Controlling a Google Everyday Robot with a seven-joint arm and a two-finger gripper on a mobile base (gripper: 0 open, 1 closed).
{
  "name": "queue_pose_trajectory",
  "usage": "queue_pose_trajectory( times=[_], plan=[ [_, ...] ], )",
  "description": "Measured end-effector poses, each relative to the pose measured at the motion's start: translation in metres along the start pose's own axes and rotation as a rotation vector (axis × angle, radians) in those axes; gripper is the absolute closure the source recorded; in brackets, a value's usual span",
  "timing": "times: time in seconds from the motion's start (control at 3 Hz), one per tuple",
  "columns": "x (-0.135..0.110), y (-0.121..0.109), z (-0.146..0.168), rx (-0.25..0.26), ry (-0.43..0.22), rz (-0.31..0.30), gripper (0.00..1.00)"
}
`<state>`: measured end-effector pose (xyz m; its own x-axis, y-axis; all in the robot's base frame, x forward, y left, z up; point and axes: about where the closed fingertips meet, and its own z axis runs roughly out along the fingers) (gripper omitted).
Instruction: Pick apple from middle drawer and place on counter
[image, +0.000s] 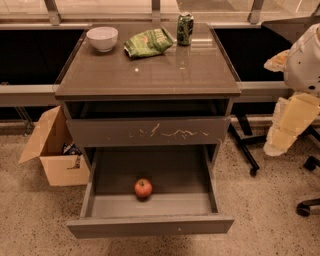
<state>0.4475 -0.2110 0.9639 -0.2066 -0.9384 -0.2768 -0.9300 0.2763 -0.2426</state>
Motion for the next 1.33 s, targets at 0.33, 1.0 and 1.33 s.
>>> queue_pose_trajectory(
  times=[0.33, 1.0, 1.33],
  plan=[
    [-0.004, -0.002, 0.030, -0.029, -0.124, 0.022, 0.00],
    [-0.018, 0.003, 0.069, -0.085, -0.276, 0.037, 0.00],
    [-0.018, 0.007, 0.120, -0.143, -0.277, 0.032, 0.00]
  ],
)
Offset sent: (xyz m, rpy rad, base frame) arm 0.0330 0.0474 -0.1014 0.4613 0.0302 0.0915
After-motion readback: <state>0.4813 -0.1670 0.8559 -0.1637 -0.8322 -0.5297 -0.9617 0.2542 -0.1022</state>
